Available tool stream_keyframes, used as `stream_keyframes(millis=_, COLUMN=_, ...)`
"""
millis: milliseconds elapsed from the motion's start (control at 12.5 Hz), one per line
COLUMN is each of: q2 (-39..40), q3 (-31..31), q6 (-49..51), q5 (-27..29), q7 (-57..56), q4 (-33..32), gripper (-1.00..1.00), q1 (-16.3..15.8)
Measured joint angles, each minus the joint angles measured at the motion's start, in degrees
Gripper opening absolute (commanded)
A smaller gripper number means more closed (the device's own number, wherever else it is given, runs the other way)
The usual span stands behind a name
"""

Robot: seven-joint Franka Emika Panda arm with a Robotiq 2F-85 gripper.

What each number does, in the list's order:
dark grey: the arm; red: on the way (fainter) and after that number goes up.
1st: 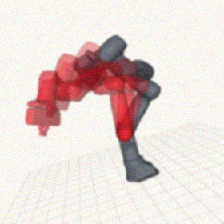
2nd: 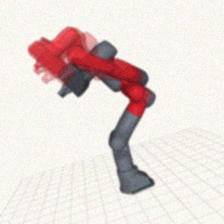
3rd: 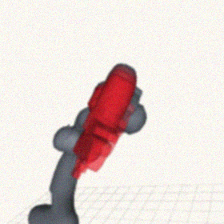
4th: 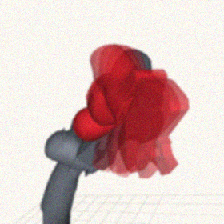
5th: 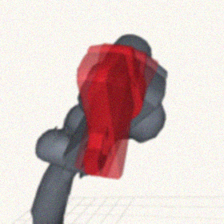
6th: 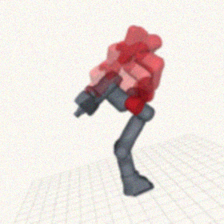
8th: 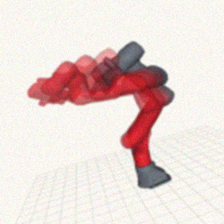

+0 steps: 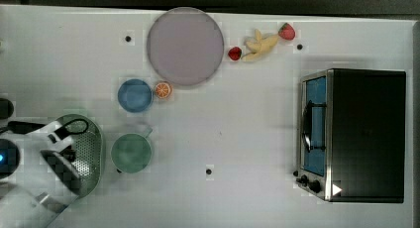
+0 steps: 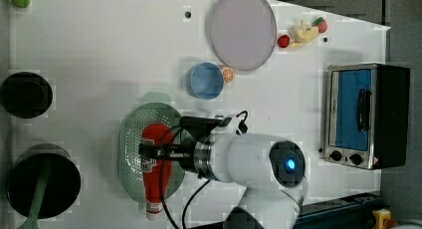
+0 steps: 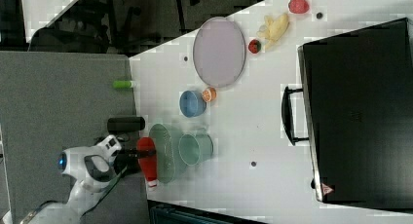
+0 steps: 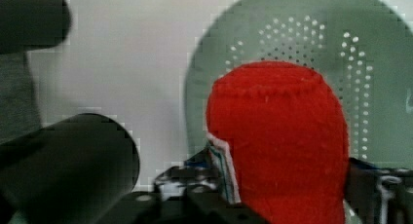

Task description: Pick Ketchup from the table and place it in strainer.

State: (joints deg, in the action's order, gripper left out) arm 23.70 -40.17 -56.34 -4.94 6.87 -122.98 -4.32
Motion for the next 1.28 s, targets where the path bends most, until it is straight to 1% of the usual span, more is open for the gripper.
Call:
stream_keyframes(millis=80, q2=1.0, q3=1.1, q6=-0.3, q5=-0.1, q7=0.3, q4=-0.3, gripper=0.89, q1=-0.1)
stream_keyframes(millis=160, q2=1.5, q3=1.7, q6=-0.4, q5=-0.1, q7=0.5, q4=-0.9, gripper=1.0, q1=0.2)
stream_keyframes(millis=320, q2=1.0, q3=1.8, q6=-0.2, q5=-0.1, q7=0.8, q4=-1.9, gripper=1.0, q1=1.1)
stream_keyframes(millis=480, q2=-1.2, q3=1.8, q6=1.1, q5=-0.1, q7=1.2, q4=-1.8, gripper=1.0, q1=1.6)
stream_keyframes(millis=640, q2=-6.3, q3=1.8, q6=5.3, q5=0.1, q7=2.0, q4=-1.5, gripper=1.0, q1=2.3)
stream_keyframes(millis=800, q2=-13.8, q3=1.3, q6=15.2, q5=0.2, q7=2.3, q4=-0.2, gripper=1.0, q1=4.6)
stream_keyframes(millis=880, q2=-17.5, q3=1.4, q6=20.3, q5=0.6, q7=2.4, q4=1.1, gripper=1.0, q1=5.9)
stream_keyframes(millis=1040, q2=-22.7, q3=2.1, q6=26.7, q5=3.8, q7=2.4, q4=5.8, gripper=1.0, q1=8.9)
stream_keyframes(millis=1200, q2=-25.2, q3=4.6, q6=31.1, q5=7.8, q7=2.4, q4=11.3, gripper=1.0, q1=11.4)
stream_keyframes(millis=1280, q2=-26.5, q3=7.1, q6=33.4, q5=8.0, q7=2.4, q4=13.0, gripper=1.0, q1=12.0)
